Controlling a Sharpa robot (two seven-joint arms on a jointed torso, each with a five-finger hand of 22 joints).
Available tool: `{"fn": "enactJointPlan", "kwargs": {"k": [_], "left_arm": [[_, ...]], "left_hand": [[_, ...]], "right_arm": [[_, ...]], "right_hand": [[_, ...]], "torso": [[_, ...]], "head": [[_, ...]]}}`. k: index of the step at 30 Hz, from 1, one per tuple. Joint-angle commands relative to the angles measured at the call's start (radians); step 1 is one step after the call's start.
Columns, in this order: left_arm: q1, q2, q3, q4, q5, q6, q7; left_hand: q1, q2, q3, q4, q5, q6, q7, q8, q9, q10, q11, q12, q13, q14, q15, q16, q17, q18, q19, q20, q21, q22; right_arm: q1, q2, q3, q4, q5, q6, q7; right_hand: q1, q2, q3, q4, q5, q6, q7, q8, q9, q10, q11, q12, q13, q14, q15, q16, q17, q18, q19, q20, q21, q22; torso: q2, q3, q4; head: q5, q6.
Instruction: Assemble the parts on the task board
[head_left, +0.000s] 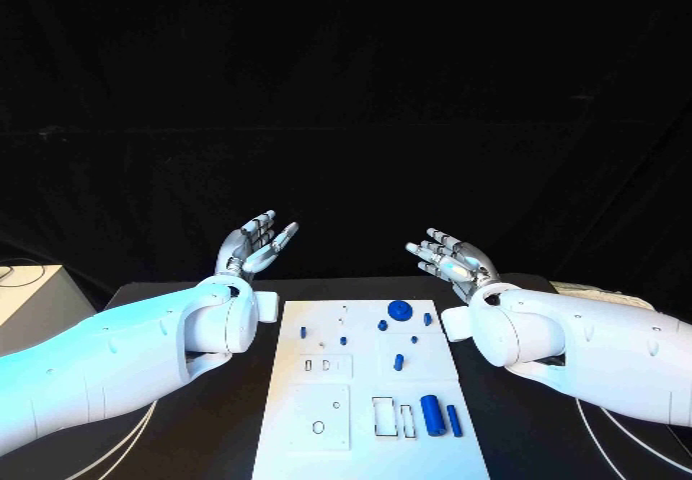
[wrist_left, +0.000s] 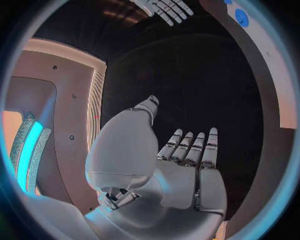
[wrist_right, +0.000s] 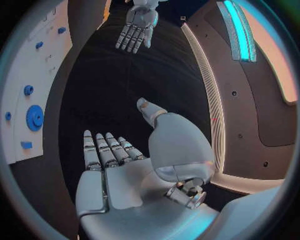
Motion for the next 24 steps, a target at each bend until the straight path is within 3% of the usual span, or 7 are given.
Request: {"fn": "enactJointPlan", "kwargs": {"k": [1, 7, 9, 12, 15, 18, 24], "left_arm": [[0.002, 0.003, 0.000, -0.003, -0.013, 0.078, 0.035], [0.002, 0.003, 0.000, -0.003, -0.013, 0.078, 0.035], [0.002, -0.009, 0.000, -0.009, -0.013, 0.111, 0.042], [0.002, -0.017, -0.001, -0.006, -0.014, 0.127, 0.037], [0.003, -0.028, -0.001, 0.003, -0.029, 0.141, 0.027], [0.003, -0.046, -0.001, 0.020, -0.055, 0.158, 0.014], [0.006, -0.096, 0.000, 0.078, -0.090, 0.194, -0.004]], "left_hand": [[0.055, -0.006, 0.010, 0.016, 0.007, 0.018, 0.085, 0.009, 0.003, 0.019, 0.006, 0.007, 0.003, 0.017, 0.010, 0.007, 0.002, 0.019, 0.022, 0.009, 0.005, 0.003], [0.054, -0.004, 0.029, 0.015, 0.007, 0.059, 0.112, 0.023, 0.013, 0.084, 0.038, 0.015, 0.009, 0.060, 0.018, 0.017, 0.010, 0.016, 0.046, 0.013, 0.017, 0.009], [0.052, -0.004, 0.033, 0.014, 0.007, 0.069, 0.118, 0.027, 0.016, 0.107, 0.044, 0.017, 0.010, 0.087, 0.023, 0.023, 0.014, 0.010, 0.071, 0.014, 0.026, 0.014], [0.045, 0.003, 0.049, 0.007, 0.009, 0.168, 0.139, 0.066, 0.038, 0.311, 0.075, 0.048, 0.026, 0.376, -0.009, 0.104, 0.065, 0.042, 0.329, 0.010, 0.111, 0.057], [0.039, 0.006, 0.058, 0.000, 0.007, 0.265, 0.142, 0.106, 0.058, 0.523, 0.057, 0.087, 0.041, 0.515, -0.032, 0.157, 0.095, 0.070, 0.394, 0.007, 0.152, 0.072], [0.041, 0.001, 0.080, -0.025, 0.011, 0.475, 0.115, 0.202, 0.101, 0.666, 0.019, 0.137, 0.050, 0.676, -0.083, 0.256, 0.149, 0.101, 0.513, -0.010, 0.235, 0.105], [0.061, -0.032, 0.124, -0.067, 0.008, 0.505, 0.088, 0.219, 0.108, 0.739, -0.014, 0.138, 0.045, 0.811, -0.133, 0.379, 0.245, 0.100, 0.622, -0.068, 0.342, 0.155]], "right_arm": [[0.023, -0.001, -0.017, -0.014, 0.006, 0.170, -0.089], [0.042, -0.002, -0.035, -0.023, 0.008, 0.205, -0.109], [0.044, -0.010, -0.034, -0.075, -0.142, 0.199, -0.072], [0.048, -0.010, -0.034, -0.092, -0.237, 0.168, -0.069], [0.054, -0.010, -0.033, -0.109, -0.365, 0.134, -0.080], [0.060, -0.009, -0.032, -0.124, -0.510, 0.122, -0.105], [0.075, -0.006, -0.030, -0.143, -0.737, 0.145, -0.156]], "right_hand": [[0.054, 0.002, 0.019, -0.007, 0.006, 0.023, 0.154, 0.006, 0.004, 0.028, 0.013, 0.007, 0.003, 0.023, 0.014, 0.009, 0.005, 0.021, 0.031, 0.016, 0.013, 0.006], [0.097, 0.012, 0.041, -0.035, 0.022, 0.135, 0.164, 0.035, 0.026, 0.178, 0.034, 0.027, 0.015, 0.209, 0.038, 0.051, 0.033, -0.003, 0.163, 0.017, 0.051, 0.023], [0.119, 0.010, 0.054, -0.053, 0.038, 0.207, 0.162, 0.054, 0.040, 0.276, 0.032, 0.036, 0.020, 0.301, 0.031, 0.071, 0.045, 0.001, 0.221, 0.015, 0.064, 0.026], [0.164, -0.010, 0.079, -0.096, 0.063, 0.356, 0.154, 0.094, 0.067, 0.500, 0.012, 0.057, 0.031, 0.510, 0.006, 0.116, 0.070, 0.027, 0.403, 0.013, 0.108, 0.040], [0.199, -0.036, 0.105, -0.134, 0.075, 0.515, 0.137, 0.136, 0.093, 0.650, -0.011, 0.070, 0.036, 0.651, -0.025, 0.163, 0.088, 0.057, 0.510, 0.011, 0.142, 0.049], [0.201, -0.058, 0.134, -0.145, 0.076, 0.660, 0.115, 0.173, 0.113, 0.748, -0.041, 0.081, 0.035, 0.789, -0.069, 0.218, 0.115, 0.068, 0.620, -0.020, 0.202, 0.070], [0.209, -0.079, 0.129, -0.150, 0.067, 0.747, 0.092, 0.189, 0.118, 0.859, -0.075, 0.060, 0.033, 0.939, -0.123, 0.259, 0.153, 0.061, 0.714, -0.084, 0.323, 0.135]], "torso": [[0.000, 0.0001, 0.0001], [0.000, 0.0001, 0.0001], [-0.001, -0.0018, -0.0015], [0.004, -0.0003, -0.0026], [0.009, -0.0002, -0.0024], [0.016, -0.0015, -0.0023], [0.039, -0.0012, -0.0009]], "head": [[0.000, 0.000], [0.000, 0.000], [0.008, -0.028], [0.008, -0.033], [0.009, -0.039], [0.010, -0.039], [0.008, -0.035]]}}
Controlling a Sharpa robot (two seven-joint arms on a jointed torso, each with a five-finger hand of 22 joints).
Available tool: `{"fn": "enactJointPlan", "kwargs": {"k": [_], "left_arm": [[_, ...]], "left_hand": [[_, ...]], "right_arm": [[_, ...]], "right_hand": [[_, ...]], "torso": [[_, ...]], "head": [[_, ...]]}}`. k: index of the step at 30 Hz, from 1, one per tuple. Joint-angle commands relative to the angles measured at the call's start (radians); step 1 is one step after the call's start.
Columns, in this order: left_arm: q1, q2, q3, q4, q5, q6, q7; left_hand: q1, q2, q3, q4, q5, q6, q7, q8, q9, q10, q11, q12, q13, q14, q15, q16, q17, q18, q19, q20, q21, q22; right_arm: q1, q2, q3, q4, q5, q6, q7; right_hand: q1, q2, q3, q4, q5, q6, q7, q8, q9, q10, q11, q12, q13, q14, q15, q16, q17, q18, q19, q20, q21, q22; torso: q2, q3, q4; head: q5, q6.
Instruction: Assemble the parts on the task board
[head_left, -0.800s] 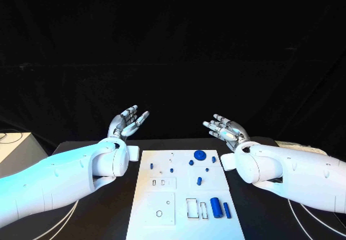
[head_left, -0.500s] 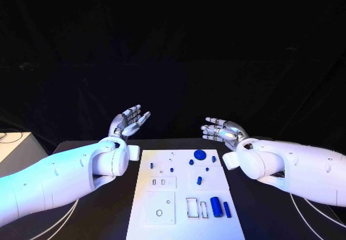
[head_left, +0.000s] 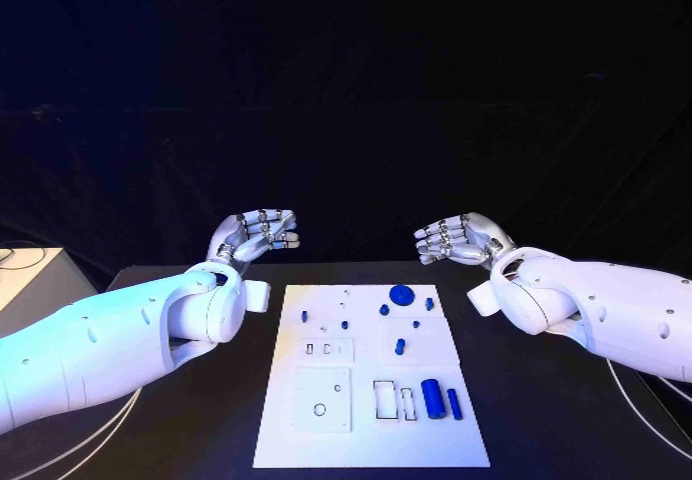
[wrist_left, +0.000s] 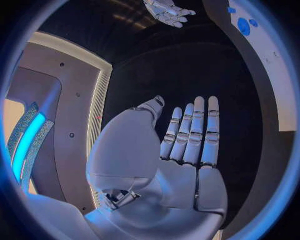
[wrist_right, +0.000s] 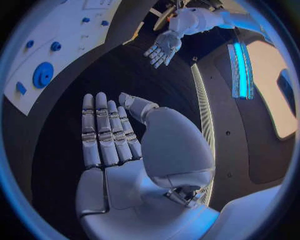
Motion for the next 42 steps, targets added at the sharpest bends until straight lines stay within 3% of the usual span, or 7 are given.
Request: {"fn": "enactJointPlan", "kwargs": {"k": [1, 7, 12, 17, 36, 39, 42], "left_arm": [[0.004, -0.023, 0.001, 0.034, -0.055, 0.078, -0.011], [0.012, -0.081, 0.004, 0.113, -0.060, 0.122, -0.027], [0.016, -0.140, 0.006, 0.214, -0.043, 0.135, -0.069], [0.017, -0.172, 0.007, 0.272, -0.053, 0.140, -0.098], [0.023, -0.194, 0.008, 0.317, -0.063, 0.167, -0.130], [0.023, -0.194, 0.008, 0.315, -0.064, 0.172, -0.133], [0.024, -0.194, 0.008, 0.314, -0.064, 0.175, -0.135]], "left_hand": [[0.008, -0.026, 0.022, -0.021, 0.000, 0.010, 0.025, 0.007, 0.001, 0.019, -0.009, -0.008, -0.005, 0.036, -0.015, 0.047, 0.044, 0.011, 0.039, -0.023, 0.050, 0.025], [0.000, -0.048, 0.067, -0.059, 0.001, 0.023, 0.015, 0.007, 0.003, 0.054, -0.021, -0.033, -0.010, 0.035, -0.034, 0.151, 0.149, 0.006, 0.072, -0.055, 0.196, 0.113], [-0.030, -0.062, 0.116, -0.086, 0.000, 0.030, 0.011, 0.006, 0.010, 0.076, -0.026, -0.059, -0.009, 0.021, -0.042, 0.260, 0.249, 0.007, 0.043, -0.063, 0.356, 0.217], [-0.049, -0.068, 0.127, -0.094, 0.000, 0.029, 0.010, 0.004, 0.013, 0.079, -0.027, -0.068, -0.008, 0.019, -0.043, 0.307, 0.284, 0.009, 0.031, -0.063, 0.420, 0.257], [-0.067, -0.070, 0.133, -0.097, 0.000, 0.030, 0.008, 0.004, 0.016, 0.083, -0.029, -0.072, -0.007, 0.016, -0.045, 0.337, 0.305, 0.010, 0.023, -0.063, 0.465, 0.285], [-0.070, -0.070, 0.134, -0.096, 0.000, 0.030, 0.008, 0.004, 0.016, 0.083, -0.029, -0.073, -0.007, 0.014, -0.044, 0.338, 0.306, 0.010, 0.021, -0.063, 0.467, 0.286], [-0.072, -0.069, 0.134, -0.096, 0.000, 0.030, 0.008, 0.004, 0.016, 0.082, -0.028, -0.073, -0.007, 0.012, -0.044, 0.339, 0.306, 0.010, 0.020, -0.062, 0.469, 0.287]], "right_arm": [[0.010, 0.003, 0.002, -0.007, -0.282, 0.009, -0.061], [0.030, 0.012, 0.004, -0.010, -0.485, 0.042, -0.135], [0.041, 0.026, 0.005, -0.008, -0.665, 0.057, -0.202], [0.044, 0.039, 0.005, -0.006, -0.814, 0.071, -0.271], [0.023, 0.085, 0.003, 0.022, -1.066, 0.085, -0.424], [0.018, 0.087, 0.003, 0.028, -1.072, 0.089, -0.438], [0.013, 0.087, 0.003, 0.031, -1.074, 0.090, -0.443]], "right_hand": [[0.006, -0.006, -0.019, -0.001, -0.002, 0.024, -0.003, -0.004, -0.001, 0.034, -0.013, -0.019, -0.001, 0.052, -0.018, 0.009, 0.016, 0.004, 0.019, -0.022, 0.062, 0.039], [0.010, -0.020, -0.072, -0.003, 0.001, 0.073, -0.031, -0.020, 0.004, 0.103, -0.047, -0.031, 0.002, 0.247, -0.075, 0.139, 0.135, 0.010, 0.092, -0.087, 0.308, 0.199], [-0.025, -0.053, -0.013, 0.014, 0.027, 0.094, -0.047, -0.044, 0.020, 0.128, -0.066, -0.034, 0.004, 0.348, -0.096, 0.461, 0.378, 0.011, 0.175, -0.110, 0.503, 0.335], [-0.054, -0.091, 0.055, 0.046, 0.029, 0.082, -0.044, -0.061, 0.044, 0.109, -0.061, -0.033, 0.003, 0.372, -0.084, 0.903, 0.826, -0.058, 0.368, -0.101, 0.838, 0.790], [-0.111, -0.156, 0.051, 0.108, 0.030, 0.071, -0.051, -0.070, 0.082, 0.107, -0.062, -0.030, 0.016, 0.396, -0.083, 1.144, 1.106, -0.116, 0.505, -0.087, 1.080, 1.144], [-0.118, -0.165, 0.025, 0.123, 0.029, 0.068, -0.059, -0.073, 0.093, 0.126, -0.070, -0.011, 0.044, 0.391, -0.087, 1.160, 1.129, -0.157, 0.593, -0.091, 1.214, 1.358], [-0.115, -0.164, 0.019, 0.128, 0.031, 0.072, -0.062, -0.070, 0.099, 0.135, -0.073, -0.004, 0.060, 0.396, -0.090, 1.177, 1.157, -0.162, 0.601, -0.091, 1.227, 1.381]], "torso": [[0.022, 0.0000, 0.0015], [0.054, -0.0016, 0.0051], [0.083, -0.0035, 0.0080], [0.102, -0.0036, 0.0162], [0.148, -0.0037, 0.0278], [0.153, -0.0038, 0.0291], [0.156, -0.0041, 0.0298]], "head": [[-0.002, 0.003], [-0.009, 0.011], [-0.016, 0.024], [-0.021, 0.027], [-0.027, 0.029], [-0.025, 0.029], [-0.026, 0.028]]}}
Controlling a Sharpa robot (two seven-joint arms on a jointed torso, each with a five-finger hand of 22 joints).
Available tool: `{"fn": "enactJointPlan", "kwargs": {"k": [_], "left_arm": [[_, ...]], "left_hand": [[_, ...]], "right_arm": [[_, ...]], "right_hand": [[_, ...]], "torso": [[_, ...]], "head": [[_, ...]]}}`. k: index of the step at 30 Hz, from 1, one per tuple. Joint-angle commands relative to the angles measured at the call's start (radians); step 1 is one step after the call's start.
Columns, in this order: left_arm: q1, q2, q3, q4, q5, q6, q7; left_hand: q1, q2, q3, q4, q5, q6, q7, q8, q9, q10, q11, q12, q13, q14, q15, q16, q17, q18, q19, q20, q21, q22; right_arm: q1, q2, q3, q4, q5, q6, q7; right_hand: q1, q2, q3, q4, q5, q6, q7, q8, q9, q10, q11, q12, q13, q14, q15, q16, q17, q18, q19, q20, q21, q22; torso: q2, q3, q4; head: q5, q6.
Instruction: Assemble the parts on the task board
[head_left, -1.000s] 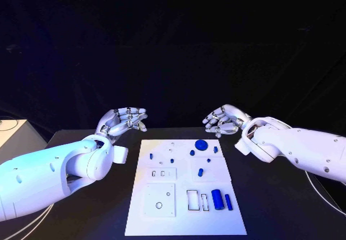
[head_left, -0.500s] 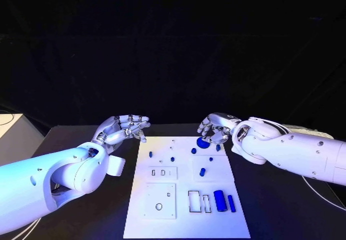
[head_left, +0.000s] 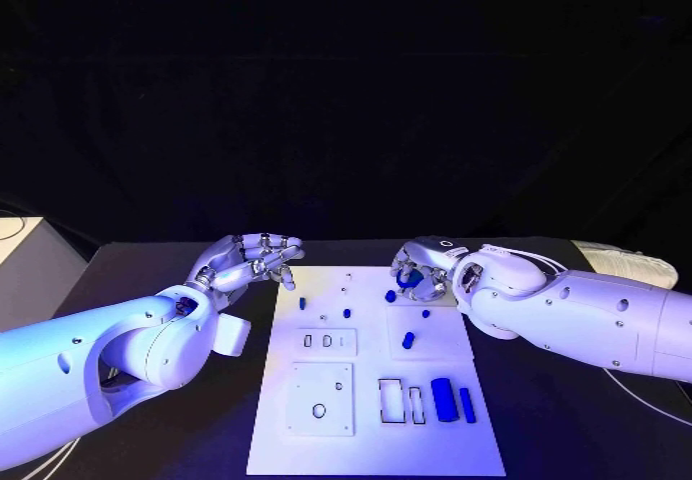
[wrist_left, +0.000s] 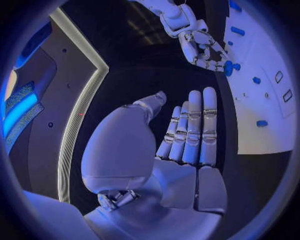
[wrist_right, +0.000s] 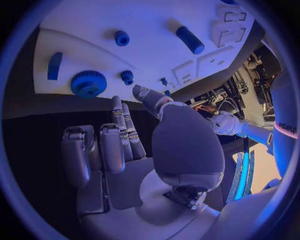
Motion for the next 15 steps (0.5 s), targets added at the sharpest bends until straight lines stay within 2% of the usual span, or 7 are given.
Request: {"fn": "enactJointPlan", "kwargs": {"k": [1, 7, 15], "left_arm": [[0.002, 0.000, 0.001, 0.000, -0.009, 0.035, -0.006], [0.002, 0.001, 0.001, -0.003, -0.009, 0.040, -0.011], [0.002, 0.001, 0.001, -0.006, -0.007, 0.042, -0.014]], "left_hand": [[-0.012, 0.003, 0.005, 0.000, 0.000, 0.005, 0.004, -0.001, 0.002, 0.007, 0.002, -0.006, 0.001, -0.007, -0.001, 0.007, 0.001, 0.012, -0.008, 0.003, 0.008, 0.002], [-0.014, 0.003, 0.005, 0.001, 0.000, 0.004, 0.004, -0.002, 0.002, 0.006, 0.002, -0.006, 0.001, -0.010, -0.001, 0.007, 0.002, 0.012, -0.010, 0.003, 0.010, 0.004], [-0.015, 0.004, 0.006, 0.001, 0.000, 0.004, 0.005, -0.002, 0.002, 0.005, 0.003, -0.007, 0.001, -0.011, -0.001, 0.007, 0.002, 0.012, -0.011, 0.003, 0.012, 0.005]], "right_arm": [[-0.006, 0.001, 0.000, 0.004, -0.042, 0.011, -0.040], [-0.014, 0.006, 0.000, 0.006, -0.045, 0.013, -0.044], [-0.018, 0.014, 0.000, 0.008, -0.050, 0.004, -0.048]], "right_hand": [[0.005, -0.007, -0.006, 0.001, 0.004, 0.002, -0.010, -0.003, 0.005, 0.013, -0.003, 0.010, 0.014, 0.056, -0.004, 0.014, 0.031, -0.021, 0.091, -0.001, 0.012, 0.224], [0.009, -0.010, -0.011, 0.004, 0.001, 0.007, -0.010, 0.000, 0.012, -0.011, 0.001, 0.001, 0.022, 0.048, -0.001, 0.002, 0.004, -0.011, 0.069, 0.001, -0.013, 0.179], [0.012, -0.005, -0.010, 0.007, 0.000, 0.012, -0.010, 0.003, 0.016, -0.029, 0.003, -0.007, 0.025, 0.045, 0.000, -0.003, -0.004, -0.007, 0.061, 0.002, -0.022, 0.163]], "torso": [[0.008, -0.0006, 0.0021], [0.012, 0.0002, 0.0023], [0.014, 0.0004, 0.0035]], "head": [[0.001, -0.002], [0.004, -0.004], [0.009, -0.008]]}}
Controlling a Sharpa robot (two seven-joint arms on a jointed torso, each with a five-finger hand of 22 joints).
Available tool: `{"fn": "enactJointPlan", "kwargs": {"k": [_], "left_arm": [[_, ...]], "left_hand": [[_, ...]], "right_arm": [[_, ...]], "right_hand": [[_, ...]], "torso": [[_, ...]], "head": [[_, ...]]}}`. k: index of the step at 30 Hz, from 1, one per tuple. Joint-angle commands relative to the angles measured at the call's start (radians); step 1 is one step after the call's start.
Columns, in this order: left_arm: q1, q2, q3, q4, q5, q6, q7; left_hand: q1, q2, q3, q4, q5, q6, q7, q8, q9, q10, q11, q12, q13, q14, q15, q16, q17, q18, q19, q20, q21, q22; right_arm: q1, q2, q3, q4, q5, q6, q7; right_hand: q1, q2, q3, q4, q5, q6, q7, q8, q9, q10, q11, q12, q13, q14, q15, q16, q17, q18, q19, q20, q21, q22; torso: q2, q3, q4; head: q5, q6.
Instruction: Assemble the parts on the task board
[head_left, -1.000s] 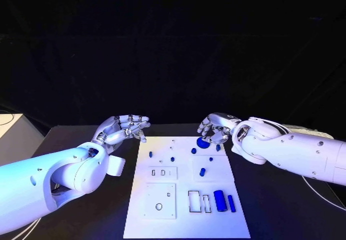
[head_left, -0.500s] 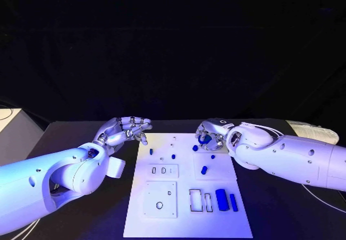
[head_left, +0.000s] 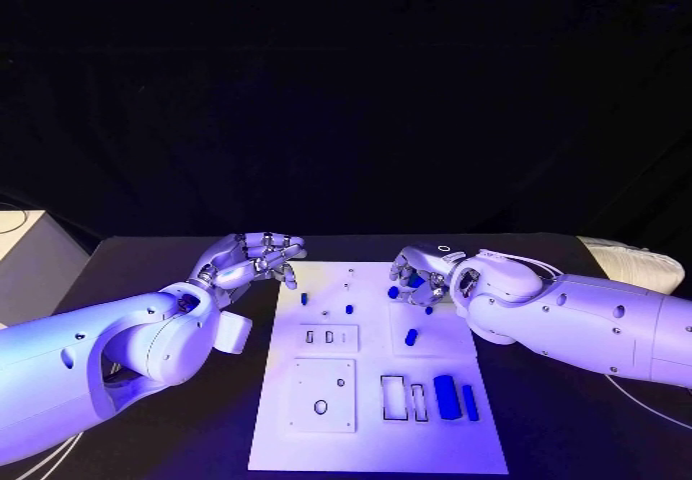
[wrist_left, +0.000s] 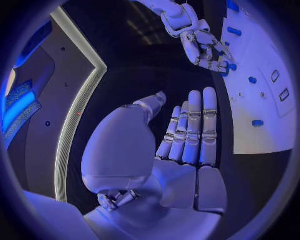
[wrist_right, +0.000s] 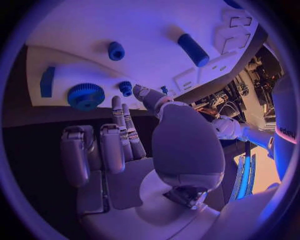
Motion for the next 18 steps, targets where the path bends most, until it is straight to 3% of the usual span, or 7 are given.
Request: {"fn": "enactJointPlan", "kwargs": {"k": [1, 18], "left_arm": [[0.002, 0.001, 0.001, 0.000, -0.005, 0.026, 0.001], [0.002, -0.001, 0.001, 0.003, -0.001, 0.027, -0.001]], "left_hand": [[-0.012, 0.001, 0.006, 0.001, 0.000, 0.003, 0.005, -0.002, 0.001, 0.005, 0.003, -0.008, 0.001, -0.006, 0.000, 0.004, 0.001, 0.012, -0.009, 0.000, 0.009, 0.003], [-0.014, 0.004, 0.010, 0.002, 0.000, 0.001, 0.008, -0.003, 0.001, 0.003, 0.005, -0.009, 0.001, -0.009, 0.001, 0.006, 0.003, 0.012, -0.013, 0.001, 0.013, 0.006]], "right_arm": [[-0.001, 0.003, 0.000, 0.001, -0.020, -0.002, -0.014], [-0.006, 0.026, 0.000, -0.020, -0.054, 0.005, -0.031]], "right_hand": [[0.009, 0.001, -0.004, 0.002, 0.001, 0.006, -0.003, 0.003, 0.002, -0.009, 0.001, -0.007, 0.002, 0.045, 0.000, -0.005, -0.001, 0.008, 0.061, 0.002, -0.005, 0.162], [0.016, 0.019, 0.009, 0.009, 0.004, 0.027, -0.005, 0.016, 0.014, -0.017, 0.001, -0.009, 0.009, 0.043, 0.001, -0.007, -0.006, 0.009, 0.058, 0.004, -0.008, 0.157]], "torso": [[0.002, 0.0000, 0.0002], [0.005, -0.0005, -0.0019]], "head": [[0.003, -0.003], [0.008, -0.006]]}}
